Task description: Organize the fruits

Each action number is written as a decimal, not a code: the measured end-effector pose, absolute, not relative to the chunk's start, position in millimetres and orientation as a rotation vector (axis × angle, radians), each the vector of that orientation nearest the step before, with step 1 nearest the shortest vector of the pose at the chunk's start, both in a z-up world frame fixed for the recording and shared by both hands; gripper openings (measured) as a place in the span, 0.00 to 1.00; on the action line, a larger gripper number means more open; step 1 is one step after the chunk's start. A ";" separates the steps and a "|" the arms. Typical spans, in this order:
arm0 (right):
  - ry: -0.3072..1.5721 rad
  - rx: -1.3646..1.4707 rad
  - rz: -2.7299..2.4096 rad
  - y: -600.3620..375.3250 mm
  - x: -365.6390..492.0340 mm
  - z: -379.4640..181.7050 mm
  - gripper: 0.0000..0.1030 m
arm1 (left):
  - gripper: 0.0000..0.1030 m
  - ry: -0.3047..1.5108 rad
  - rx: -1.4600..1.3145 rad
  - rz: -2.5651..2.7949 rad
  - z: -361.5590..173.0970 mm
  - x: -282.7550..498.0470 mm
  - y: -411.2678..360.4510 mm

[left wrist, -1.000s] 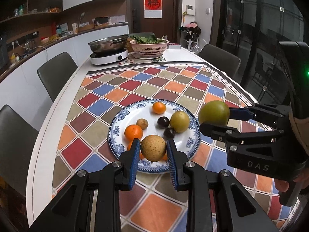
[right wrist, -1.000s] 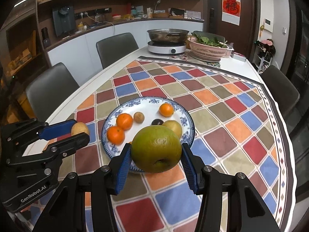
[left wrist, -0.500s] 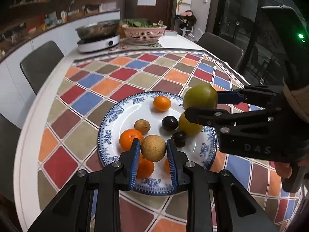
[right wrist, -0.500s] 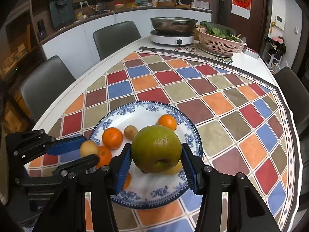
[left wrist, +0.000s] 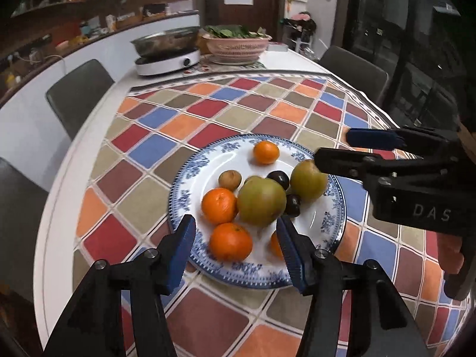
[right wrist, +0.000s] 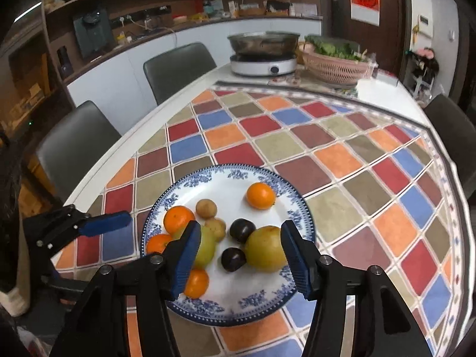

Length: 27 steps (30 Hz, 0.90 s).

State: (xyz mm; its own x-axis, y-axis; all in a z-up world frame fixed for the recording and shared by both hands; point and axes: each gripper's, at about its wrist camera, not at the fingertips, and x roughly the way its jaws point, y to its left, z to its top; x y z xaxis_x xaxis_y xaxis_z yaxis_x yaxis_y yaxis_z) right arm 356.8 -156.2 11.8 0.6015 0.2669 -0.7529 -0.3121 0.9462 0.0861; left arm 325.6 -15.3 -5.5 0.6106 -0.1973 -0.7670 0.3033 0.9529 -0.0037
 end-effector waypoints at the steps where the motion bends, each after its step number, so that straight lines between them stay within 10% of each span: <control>1: 0.853 -0.064 0.322 -157.0 352.6 13.9 0.55 | 0.54 0.858 0.125 -0.279 -2.4 321.5 -13.4; 27: 0.615 -0.052 0.091 -190.9 158.0 59.1 0.84 | 0.79 0.593 0.115 -0.156 60.3 149.5 -12.6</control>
State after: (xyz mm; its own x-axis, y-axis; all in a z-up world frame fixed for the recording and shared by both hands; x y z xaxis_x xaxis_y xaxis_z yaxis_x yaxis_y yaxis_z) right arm 158.0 -190.9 59.1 0.8131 0.0693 -0.5780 -0.1003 0.9947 -0.0219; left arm 149.5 -12.6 60.3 0.8181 -0.1130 -0.5638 0.1789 0.9819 0.0627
